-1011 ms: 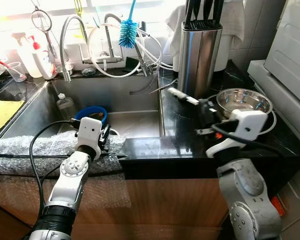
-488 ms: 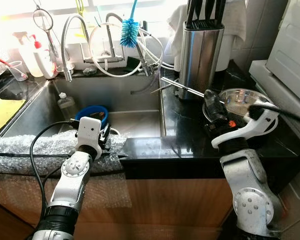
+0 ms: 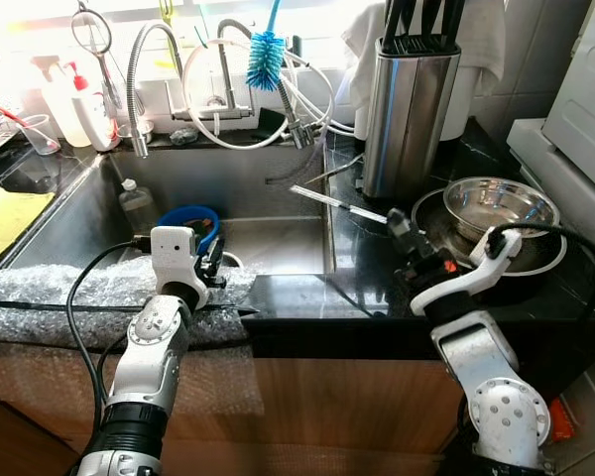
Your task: Kitchen organization
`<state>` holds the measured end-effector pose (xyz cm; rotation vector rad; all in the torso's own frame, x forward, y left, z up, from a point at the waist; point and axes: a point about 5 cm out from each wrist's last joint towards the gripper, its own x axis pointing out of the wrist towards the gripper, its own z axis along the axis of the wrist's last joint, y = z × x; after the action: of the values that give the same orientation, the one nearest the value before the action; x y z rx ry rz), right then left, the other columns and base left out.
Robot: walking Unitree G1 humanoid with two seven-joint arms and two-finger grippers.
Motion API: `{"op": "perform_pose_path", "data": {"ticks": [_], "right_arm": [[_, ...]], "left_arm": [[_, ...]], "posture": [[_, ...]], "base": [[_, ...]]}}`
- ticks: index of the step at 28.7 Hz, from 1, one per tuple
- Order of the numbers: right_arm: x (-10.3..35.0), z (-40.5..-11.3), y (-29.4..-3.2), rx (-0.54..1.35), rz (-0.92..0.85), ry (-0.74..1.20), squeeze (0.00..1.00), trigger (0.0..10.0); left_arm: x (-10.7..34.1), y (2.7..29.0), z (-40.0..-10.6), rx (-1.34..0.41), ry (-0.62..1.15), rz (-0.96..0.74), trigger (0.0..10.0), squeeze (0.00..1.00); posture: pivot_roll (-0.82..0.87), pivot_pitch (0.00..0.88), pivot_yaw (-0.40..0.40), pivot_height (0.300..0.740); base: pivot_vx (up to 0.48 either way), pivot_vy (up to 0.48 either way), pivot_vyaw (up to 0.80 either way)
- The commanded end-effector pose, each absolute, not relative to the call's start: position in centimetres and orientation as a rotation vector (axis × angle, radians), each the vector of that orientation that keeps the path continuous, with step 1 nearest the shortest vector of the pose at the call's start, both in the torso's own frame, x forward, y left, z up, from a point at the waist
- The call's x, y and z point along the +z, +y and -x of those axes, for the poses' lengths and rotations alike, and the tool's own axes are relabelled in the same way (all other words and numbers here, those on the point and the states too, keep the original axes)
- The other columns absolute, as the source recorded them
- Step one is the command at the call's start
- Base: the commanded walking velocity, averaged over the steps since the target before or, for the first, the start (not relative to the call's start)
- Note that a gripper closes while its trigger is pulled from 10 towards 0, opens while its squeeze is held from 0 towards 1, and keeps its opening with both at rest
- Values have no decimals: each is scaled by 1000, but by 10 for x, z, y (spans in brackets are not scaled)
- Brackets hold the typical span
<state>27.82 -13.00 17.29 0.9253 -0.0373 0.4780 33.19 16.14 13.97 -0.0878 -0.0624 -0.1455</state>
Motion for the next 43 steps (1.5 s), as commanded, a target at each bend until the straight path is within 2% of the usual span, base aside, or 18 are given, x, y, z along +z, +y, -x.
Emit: {"op": "perform_pose_path", "data": {"ticks": [1, 7, 10, 12, 14, 15, 19, 25, 32, 43], "right_arm": [[175, -278, -122, 516, -956, -28, 0, 10000], [192, -283, -124, 542, -942, -97, 0, 10000], [193, -284, -124, 540, -946, -104, 0, 10000], [193, -285, -123, 540, -947, -103, 0, 10000], [191, -286, -121, 543, -955, -98, 0, 10000], [191, -286, -120, 549, -959, -97, 0, 10000], [192, -286, -120, 557, -965, -97, 0, 10000], [187, -285, -110, 622, -993, -68, 0, 10000], [180, -284, -106, 625, -1001, -45, 0, 10000], [180, -285, -104, 624, -999, -45, 0, 10000]], "left_arm": [[150, 161, -335, -155, -91, 97, 10000, 0], [185, 164, -338, -166, -214, -29, 10000, 0], [196, 167, -339, -147, -245, -40, 10000, 0], [199, 167, -340, -146, -237, 42, 10000, 0], [197, 167, -340, -150, -191, 242, 10000, 0], [195, 166, -340, -155, -177, 283, 10000, 0], [194, 164, -340, -161, -161, 315, 10000, 0], [182, 143, -334, -209, -61, 731, 10000, 0], [191, 128, -330, -270, -81, 948, 10000, 0], [202, 129, -328, -306, -108, 1041, 10000, 0]], "posture": [[-66, 0, 63, 740], [-64, 0, 68, 740], [-56, 0, 67, 740], [-49, 0, 67, 740], [-47, 0, 72, 740], [-45, 0, 72, 740], [-45, 0, 73, 740], [-47, 0, 83, 740], [-47, 0, 85, 740], [-50, 0, 89, 740]], "base": [[0, 0, 0], [0, 0, 0], [0, 0, 0], [0, 0, 0], [0, 0, 0], [0, 0, 0], [0, 0, 0], [0, 0, 0], [0, 0, 0], [0, 0, 0]]}}
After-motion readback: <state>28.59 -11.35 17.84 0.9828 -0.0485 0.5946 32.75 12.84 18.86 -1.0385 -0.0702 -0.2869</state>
